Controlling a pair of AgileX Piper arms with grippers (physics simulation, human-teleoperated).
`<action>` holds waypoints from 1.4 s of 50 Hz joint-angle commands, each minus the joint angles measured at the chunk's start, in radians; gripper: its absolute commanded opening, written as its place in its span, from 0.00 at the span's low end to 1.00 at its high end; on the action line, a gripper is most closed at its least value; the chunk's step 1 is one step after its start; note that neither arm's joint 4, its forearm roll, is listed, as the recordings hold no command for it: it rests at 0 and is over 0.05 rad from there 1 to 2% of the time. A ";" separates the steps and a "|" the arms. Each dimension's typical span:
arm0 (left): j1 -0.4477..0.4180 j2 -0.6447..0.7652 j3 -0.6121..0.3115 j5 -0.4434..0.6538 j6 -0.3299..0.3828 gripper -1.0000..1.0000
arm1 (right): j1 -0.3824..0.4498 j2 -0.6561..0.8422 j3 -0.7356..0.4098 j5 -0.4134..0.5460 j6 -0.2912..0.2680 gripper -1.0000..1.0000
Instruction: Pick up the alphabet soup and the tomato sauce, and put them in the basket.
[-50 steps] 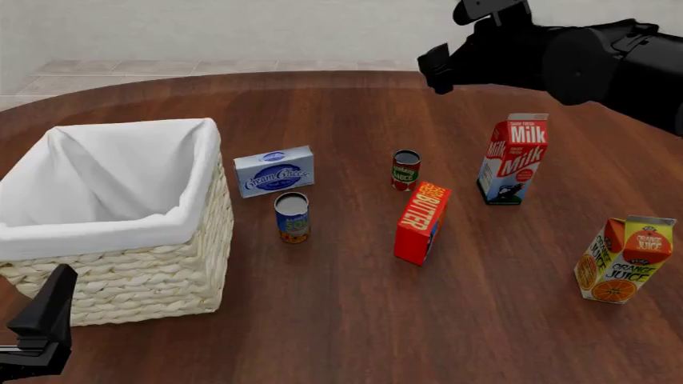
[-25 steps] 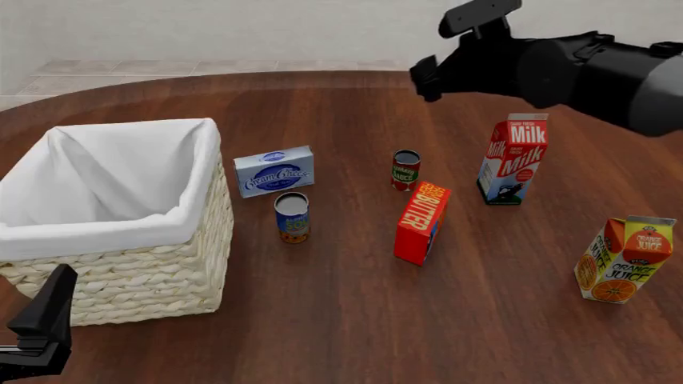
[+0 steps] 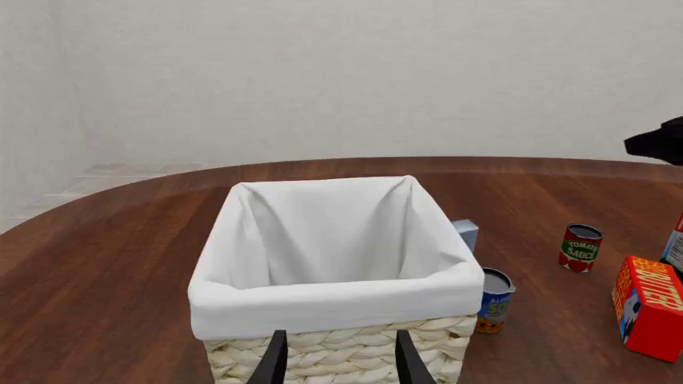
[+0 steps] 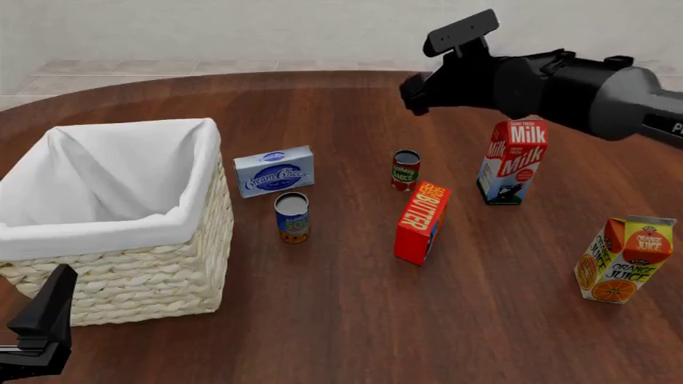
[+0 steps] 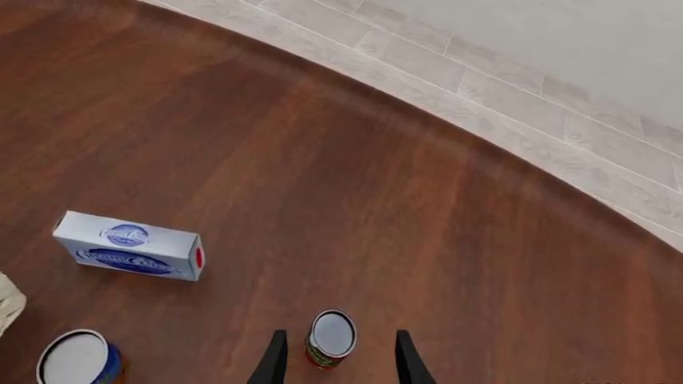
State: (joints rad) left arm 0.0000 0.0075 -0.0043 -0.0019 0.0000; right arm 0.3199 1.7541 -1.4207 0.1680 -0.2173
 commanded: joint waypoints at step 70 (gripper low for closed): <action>0.000 0.000 0.000 0.000 0.000 1.00 | -0.030 0.313 -0.203 0.074 0.031 1.00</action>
State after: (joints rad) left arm 0.0000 0.0075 -0.0043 -0.0019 0.0000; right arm 0.2965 2.0366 -1.6089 0.2426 -0.1829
